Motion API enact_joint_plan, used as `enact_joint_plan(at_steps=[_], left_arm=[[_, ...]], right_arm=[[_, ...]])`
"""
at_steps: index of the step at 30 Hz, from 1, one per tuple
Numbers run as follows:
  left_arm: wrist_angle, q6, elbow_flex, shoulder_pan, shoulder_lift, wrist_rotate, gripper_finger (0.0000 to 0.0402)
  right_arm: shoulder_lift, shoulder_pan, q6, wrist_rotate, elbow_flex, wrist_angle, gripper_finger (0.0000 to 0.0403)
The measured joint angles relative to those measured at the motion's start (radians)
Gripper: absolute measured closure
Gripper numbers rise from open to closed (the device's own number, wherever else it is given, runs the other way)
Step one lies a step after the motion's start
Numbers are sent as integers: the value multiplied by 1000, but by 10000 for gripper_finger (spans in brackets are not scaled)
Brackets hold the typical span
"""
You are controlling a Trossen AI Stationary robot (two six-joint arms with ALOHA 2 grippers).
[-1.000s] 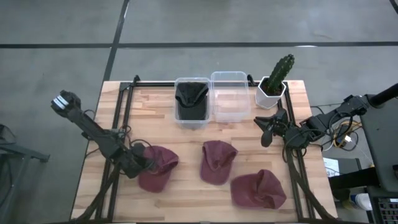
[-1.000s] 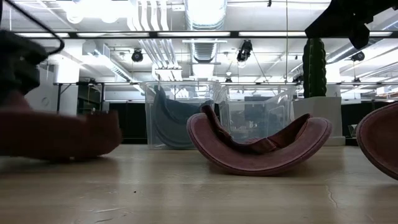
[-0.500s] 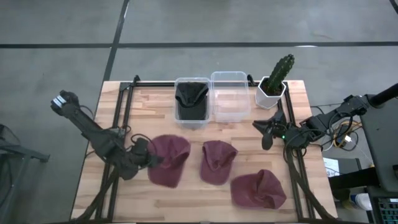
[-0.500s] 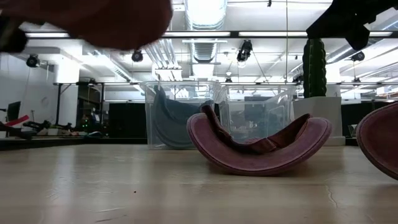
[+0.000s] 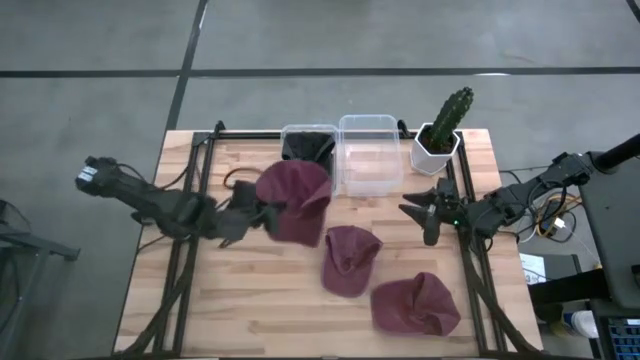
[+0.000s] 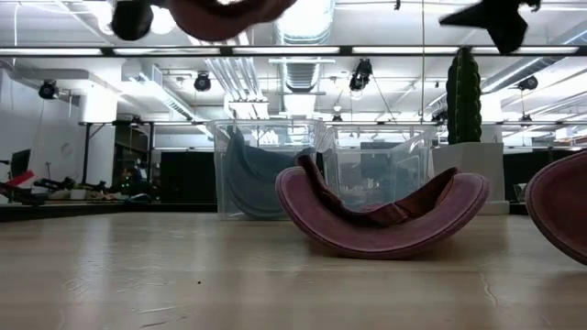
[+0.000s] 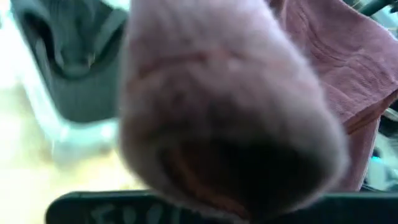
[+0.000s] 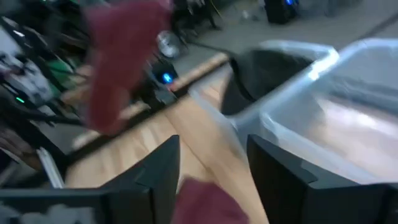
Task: Pick & Place hat
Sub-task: Put the left red cap into the right transparent bin
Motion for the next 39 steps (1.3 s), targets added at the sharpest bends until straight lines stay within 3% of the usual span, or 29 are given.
enact_joint_plan(at_steps=[9,20,31,39], left_arm=[[201,390,152,197,158,17,381],[204,658,429,280,394,22,381],[206,732,561,288,520,64,381],[204,719,561,291,523,77,381]], right_arm=[[77,-3,-268,13,0,354,156],[174,-3,-499,230,0,561,124],[196,-3,-559,384,0,624,126],[194,-19,-542,364,0,628,122]])
